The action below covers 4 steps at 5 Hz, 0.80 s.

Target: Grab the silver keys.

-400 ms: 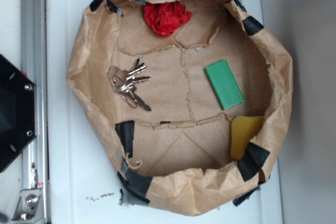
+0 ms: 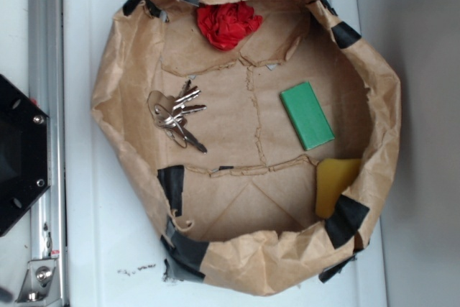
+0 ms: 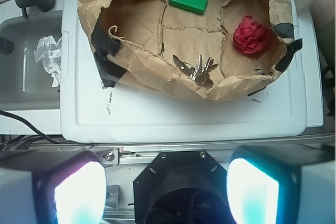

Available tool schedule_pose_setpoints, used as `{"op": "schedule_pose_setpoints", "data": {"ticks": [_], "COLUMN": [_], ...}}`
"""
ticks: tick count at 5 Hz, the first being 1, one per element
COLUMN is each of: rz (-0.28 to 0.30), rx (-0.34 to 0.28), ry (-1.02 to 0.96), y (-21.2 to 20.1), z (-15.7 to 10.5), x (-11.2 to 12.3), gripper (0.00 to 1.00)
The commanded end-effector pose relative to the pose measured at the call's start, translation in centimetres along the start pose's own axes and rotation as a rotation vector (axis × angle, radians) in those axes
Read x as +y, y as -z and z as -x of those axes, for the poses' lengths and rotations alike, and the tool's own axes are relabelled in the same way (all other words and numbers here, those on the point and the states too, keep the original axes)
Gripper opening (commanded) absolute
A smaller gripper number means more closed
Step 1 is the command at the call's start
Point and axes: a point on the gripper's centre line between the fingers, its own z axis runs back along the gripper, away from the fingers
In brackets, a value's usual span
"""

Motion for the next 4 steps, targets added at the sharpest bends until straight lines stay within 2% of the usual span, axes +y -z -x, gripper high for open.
{"op": "schedule_pose_setpoints", "data": {"ticks": [1,2,3,4], "rz": [-0.064,-0.082,-0.076,-0.046], "rx": [-0.022,-0.003,0.037,0.082], "ry": [0.166,0.189,0.203,0.171], "y": [1.3,2.1,4.2,6.1], "z": [-4.6,-6.5,-9.1,-10.3], "x": [-0.1,0.6,2.0,4.2], "gripper": [1.00,1.00,1.00,1.00]}}
